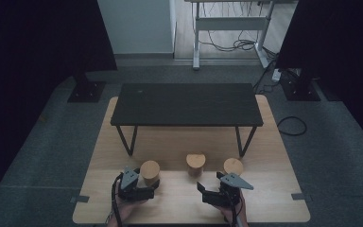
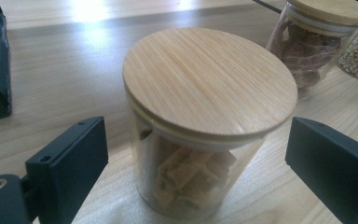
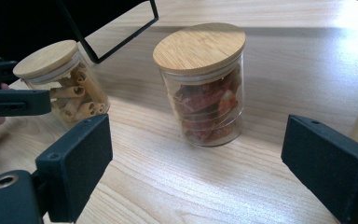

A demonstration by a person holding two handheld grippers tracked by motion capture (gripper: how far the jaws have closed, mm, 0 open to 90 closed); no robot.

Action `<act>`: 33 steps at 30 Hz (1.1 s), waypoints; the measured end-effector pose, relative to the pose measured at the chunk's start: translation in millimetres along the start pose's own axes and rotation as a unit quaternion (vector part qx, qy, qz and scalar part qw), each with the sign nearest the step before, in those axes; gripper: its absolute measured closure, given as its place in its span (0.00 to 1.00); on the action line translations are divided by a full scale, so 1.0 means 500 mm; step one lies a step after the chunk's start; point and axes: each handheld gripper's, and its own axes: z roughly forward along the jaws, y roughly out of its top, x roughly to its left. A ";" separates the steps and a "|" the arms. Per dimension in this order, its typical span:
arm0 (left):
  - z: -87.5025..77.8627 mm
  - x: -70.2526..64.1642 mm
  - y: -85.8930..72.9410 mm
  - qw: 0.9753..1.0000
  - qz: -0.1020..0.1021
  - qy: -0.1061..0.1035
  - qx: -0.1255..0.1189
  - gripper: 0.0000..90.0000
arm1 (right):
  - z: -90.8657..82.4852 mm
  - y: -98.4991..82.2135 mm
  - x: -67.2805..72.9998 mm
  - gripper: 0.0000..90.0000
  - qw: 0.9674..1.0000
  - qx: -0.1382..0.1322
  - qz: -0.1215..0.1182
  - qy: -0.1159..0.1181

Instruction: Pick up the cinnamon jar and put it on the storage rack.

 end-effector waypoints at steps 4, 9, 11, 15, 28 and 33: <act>0.015 -0.001 0.008 1.000 0.011 0.002 0.006 0.06 | 0.001 0.000 0.001 0.09 1.000 0.002 -0.001 0.000; 0.027 -0.001 0.015 1.000 0.019 0.003 0.011 0.06 | 0.001 0.000 0.001 0.09 1.000 0.003 -0.001 0.000; 0.033 -0.002 0.019 1.000 0.022 0.004 0.014 0.06 | 0.001 0.000 0.001 0.09 1.000 0.003 -0.001 -0.001; 0.043 0.005 0.022 1.000 0.020 0.001 0.020 0.07 | 0.000 0.000 0.001 0.09 1.000 0.003 -0.002 -0.002; 0.055 0.024 0.022 0.999 0.021 -0.020 0.023 0.26 | 0.000 0.000 0.004 0.09 1.000 0.004 -0.003 -0.003; 0.055 0.023 0.019 0.999 0.023 -0.019 0.019 0.27 | 0.000 -0.001 0.004 0.09 1.000 0.004 -0.004 -0.003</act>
